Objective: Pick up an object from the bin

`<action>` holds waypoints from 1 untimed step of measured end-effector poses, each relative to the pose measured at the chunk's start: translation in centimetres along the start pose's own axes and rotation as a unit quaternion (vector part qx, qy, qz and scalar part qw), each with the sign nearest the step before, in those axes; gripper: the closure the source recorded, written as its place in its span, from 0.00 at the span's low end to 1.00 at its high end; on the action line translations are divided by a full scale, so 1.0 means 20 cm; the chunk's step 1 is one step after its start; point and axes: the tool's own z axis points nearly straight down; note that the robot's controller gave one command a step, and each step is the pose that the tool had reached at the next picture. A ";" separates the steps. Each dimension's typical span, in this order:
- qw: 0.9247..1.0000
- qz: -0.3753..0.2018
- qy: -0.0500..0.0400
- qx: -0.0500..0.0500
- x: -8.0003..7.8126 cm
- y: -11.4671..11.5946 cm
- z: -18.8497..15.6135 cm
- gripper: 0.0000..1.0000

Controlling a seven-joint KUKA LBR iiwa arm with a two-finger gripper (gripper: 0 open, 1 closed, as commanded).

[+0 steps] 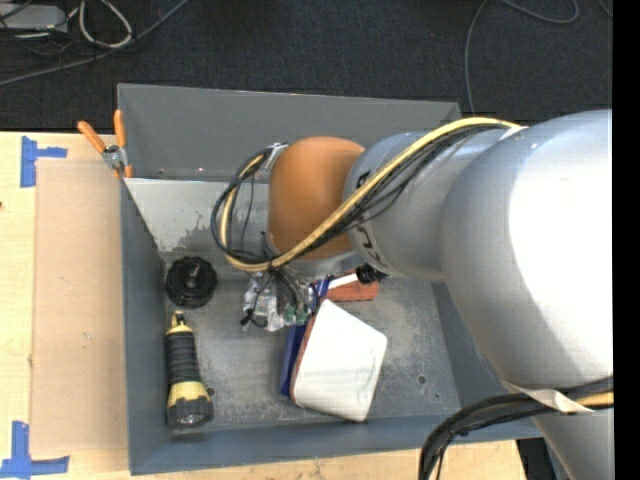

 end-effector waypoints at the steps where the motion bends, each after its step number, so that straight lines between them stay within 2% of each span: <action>1: 1.000 0.000 -0.005 -0.002 -0.01 0.00 -0.21 1.00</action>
Offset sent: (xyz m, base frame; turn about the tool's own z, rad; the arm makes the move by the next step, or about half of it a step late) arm 0.0015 0.0003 0.0688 0.0004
